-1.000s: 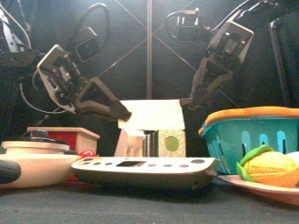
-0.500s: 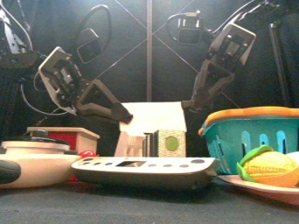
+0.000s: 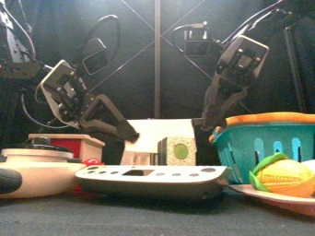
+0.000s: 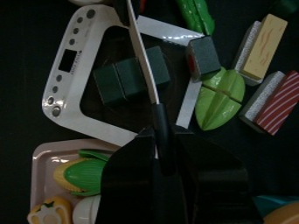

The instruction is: Cut sushi roll

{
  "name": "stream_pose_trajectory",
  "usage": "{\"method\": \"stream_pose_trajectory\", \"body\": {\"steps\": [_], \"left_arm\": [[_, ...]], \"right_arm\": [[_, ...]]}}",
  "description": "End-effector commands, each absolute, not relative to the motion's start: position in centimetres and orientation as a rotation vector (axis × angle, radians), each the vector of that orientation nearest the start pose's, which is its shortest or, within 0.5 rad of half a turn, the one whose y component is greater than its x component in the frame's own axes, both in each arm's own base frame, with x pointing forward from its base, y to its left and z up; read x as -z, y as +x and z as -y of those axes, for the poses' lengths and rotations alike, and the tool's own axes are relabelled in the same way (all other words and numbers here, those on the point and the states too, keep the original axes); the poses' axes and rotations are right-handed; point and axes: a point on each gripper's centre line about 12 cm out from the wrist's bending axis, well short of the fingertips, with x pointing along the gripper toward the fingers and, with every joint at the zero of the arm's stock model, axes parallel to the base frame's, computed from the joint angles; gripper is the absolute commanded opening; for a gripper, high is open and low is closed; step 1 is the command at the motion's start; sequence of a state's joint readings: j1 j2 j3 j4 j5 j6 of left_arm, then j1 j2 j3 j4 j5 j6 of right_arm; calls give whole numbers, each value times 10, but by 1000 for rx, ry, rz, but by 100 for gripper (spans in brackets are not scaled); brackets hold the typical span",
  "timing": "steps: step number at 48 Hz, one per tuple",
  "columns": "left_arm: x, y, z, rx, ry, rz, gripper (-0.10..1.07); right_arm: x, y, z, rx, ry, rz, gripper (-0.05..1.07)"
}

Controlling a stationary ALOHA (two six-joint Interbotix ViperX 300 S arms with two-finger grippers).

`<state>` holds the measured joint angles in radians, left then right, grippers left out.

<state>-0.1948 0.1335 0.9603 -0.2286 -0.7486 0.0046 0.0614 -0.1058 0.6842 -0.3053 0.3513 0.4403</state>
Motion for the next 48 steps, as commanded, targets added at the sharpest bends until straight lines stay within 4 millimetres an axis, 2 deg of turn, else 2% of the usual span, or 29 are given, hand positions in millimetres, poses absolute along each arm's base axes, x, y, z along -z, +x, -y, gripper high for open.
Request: {"method": "stream_pose_trajectory", "body": {"steps": [1,16,33,48], "left_arm": [[-119,353,53,15,-106,-315,30],[-116,353,53,12,-107,-321,30],[-119,355,40,-23,-112,-311,30],[-130,356,42,-13,-115,-281,30]], "right_arm": [[-181,357,-5,117,79,-874,47],[-177,356,-4,122,81,-889,47],[-178,356,4,146,92,-889,47],[-190,355,3,140,88,-860,47]]}}
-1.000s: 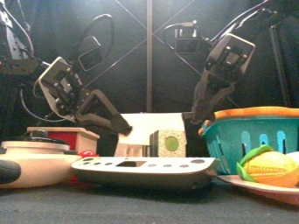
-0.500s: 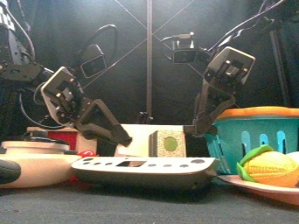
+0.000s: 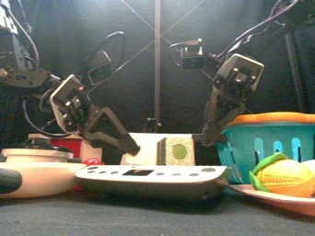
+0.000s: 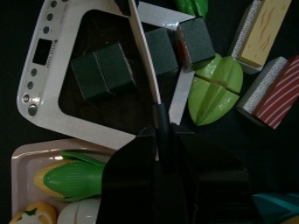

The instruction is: Cut sushi roll

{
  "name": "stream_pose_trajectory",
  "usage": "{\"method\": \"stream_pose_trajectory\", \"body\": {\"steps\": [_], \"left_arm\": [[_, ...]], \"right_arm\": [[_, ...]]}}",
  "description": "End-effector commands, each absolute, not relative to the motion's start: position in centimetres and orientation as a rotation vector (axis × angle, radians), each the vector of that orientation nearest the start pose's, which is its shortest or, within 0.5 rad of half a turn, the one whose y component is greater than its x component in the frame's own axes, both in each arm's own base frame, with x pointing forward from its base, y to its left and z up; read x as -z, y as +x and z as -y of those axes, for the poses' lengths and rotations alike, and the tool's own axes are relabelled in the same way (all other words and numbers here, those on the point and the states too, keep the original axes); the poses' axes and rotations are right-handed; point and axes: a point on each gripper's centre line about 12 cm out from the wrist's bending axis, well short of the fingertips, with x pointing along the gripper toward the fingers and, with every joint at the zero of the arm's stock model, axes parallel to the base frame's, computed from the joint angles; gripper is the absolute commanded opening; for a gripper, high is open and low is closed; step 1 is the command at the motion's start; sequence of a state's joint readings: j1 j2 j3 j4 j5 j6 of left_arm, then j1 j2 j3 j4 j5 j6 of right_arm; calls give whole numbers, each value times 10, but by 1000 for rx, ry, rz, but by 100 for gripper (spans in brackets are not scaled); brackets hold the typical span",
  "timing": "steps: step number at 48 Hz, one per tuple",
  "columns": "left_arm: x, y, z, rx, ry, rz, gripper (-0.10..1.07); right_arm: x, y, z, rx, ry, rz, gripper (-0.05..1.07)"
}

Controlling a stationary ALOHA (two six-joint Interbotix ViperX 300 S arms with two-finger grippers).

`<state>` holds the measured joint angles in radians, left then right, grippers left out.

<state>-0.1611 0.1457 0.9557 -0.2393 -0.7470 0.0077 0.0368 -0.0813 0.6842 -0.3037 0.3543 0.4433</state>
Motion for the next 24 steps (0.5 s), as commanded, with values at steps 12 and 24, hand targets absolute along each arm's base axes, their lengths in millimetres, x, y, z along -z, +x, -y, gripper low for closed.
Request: {"method": "stream_pose_trajectory", "body": {"steps": [12,24], "left_arm": [[-158,360,54,42,-105,-200,30],[-174,358,62,95,-78,-142,30]], "right_arm": [[-220,354,2,125,87,-765,47],[-238,353,-3,93,82,-678,47]]}}
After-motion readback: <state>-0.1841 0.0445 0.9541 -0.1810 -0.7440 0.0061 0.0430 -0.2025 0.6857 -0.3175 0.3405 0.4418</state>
